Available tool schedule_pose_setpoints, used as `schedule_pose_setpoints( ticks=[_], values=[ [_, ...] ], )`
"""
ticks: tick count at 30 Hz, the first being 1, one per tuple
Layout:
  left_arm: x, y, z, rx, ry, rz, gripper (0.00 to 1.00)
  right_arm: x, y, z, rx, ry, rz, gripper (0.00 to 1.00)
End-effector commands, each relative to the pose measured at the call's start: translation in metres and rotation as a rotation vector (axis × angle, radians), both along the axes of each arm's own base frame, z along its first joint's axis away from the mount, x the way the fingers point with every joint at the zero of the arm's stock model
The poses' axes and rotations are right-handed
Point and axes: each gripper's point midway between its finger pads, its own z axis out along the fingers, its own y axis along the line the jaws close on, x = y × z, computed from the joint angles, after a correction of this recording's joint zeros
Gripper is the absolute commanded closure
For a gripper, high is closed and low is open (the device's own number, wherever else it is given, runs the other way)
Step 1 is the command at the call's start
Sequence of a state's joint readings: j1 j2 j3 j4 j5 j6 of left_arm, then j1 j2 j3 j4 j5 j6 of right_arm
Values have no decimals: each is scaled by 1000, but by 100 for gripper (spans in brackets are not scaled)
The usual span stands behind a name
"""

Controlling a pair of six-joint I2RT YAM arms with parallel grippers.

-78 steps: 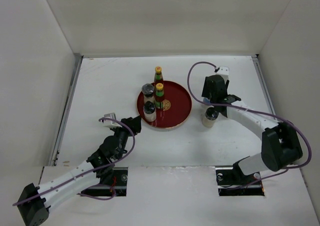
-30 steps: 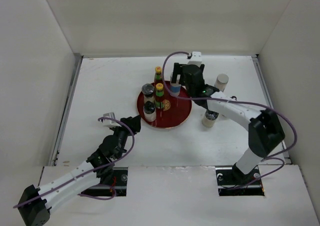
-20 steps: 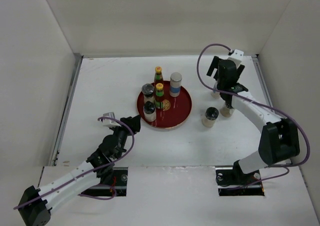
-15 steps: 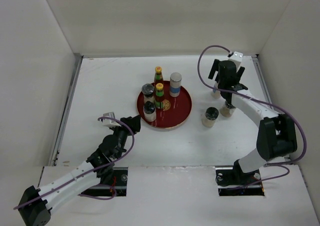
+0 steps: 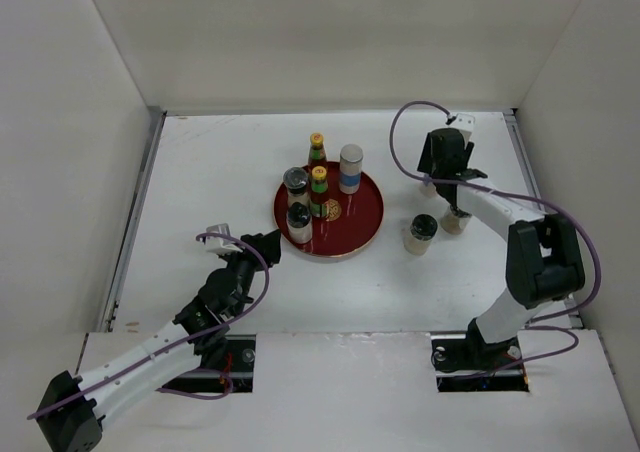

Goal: Organize the condiment bottles

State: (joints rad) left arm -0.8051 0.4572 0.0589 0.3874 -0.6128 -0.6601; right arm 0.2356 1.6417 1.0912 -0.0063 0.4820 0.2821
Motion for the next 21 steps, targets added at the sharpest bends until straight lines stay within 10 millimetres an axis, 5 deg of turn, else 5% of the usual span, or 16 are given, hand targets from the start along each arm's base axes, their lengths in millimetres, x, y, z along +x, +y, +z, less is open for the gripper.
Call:
schedule_pose_setpoints(
  ticks=[1, 8, 21],
  values=[
    [1, -2, 5, -30, -21, -8, 46, 6, 24, 78, 26, -240, 52, 50],
    [0, -3, 7, -40, -27, -8, 46, -29, 99, 117, 36, -313, 224, 50],
    [-1, -1, 9, -41, -33, -6, 46, -98, 235, 72, 147, -240, 490, 49]
  ],
)
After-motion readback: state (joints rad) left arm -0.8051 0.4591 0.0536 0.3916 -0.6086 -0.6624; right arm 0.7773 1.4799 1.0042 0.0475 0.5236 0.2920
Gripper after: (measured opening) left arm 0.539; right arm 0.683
